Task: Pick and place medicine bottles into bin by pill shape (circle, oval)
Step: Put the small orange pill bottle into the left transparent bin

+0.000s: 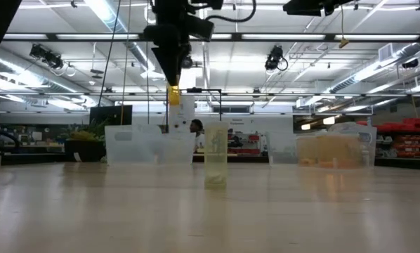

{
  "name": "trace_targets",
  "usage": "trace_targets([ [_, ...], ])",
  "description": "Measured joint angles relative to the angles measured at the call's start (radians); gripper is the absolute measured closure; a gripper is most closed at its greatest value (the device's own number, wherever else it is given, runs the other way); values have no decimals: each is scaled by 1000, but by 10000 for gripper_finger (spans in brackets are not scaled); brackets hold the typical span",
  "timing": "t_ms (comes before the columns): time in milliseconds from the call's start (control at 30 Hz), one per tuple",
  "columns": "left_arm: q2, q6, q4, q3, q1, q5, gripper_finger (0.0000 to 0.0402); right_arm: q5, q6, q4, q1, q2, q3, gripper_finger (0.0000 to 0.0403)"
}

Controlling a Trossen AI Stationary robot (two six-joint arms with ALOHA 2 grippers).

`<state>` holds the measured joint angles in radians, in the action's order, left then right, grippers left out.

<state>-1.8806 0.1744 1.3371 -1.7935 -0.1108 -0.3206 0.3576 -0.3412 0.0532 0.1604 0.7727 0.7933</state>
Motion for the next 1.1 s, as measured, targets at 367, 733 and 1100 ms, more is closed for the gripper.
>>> trace_targets([
  [367, 8, -6, -31, 132, -166, 74, 258, 0, 0, 7, 0, 0, 0, 170],
  [733, 12, 20, -100, 372, -236, 75, 267, 0, 0, 7, 0, 0, 0, 170],
  [1100, 12, -7, -180, 424, -246, 100, 270, 0, 0, 5, 0, 0, 0, 170],
])
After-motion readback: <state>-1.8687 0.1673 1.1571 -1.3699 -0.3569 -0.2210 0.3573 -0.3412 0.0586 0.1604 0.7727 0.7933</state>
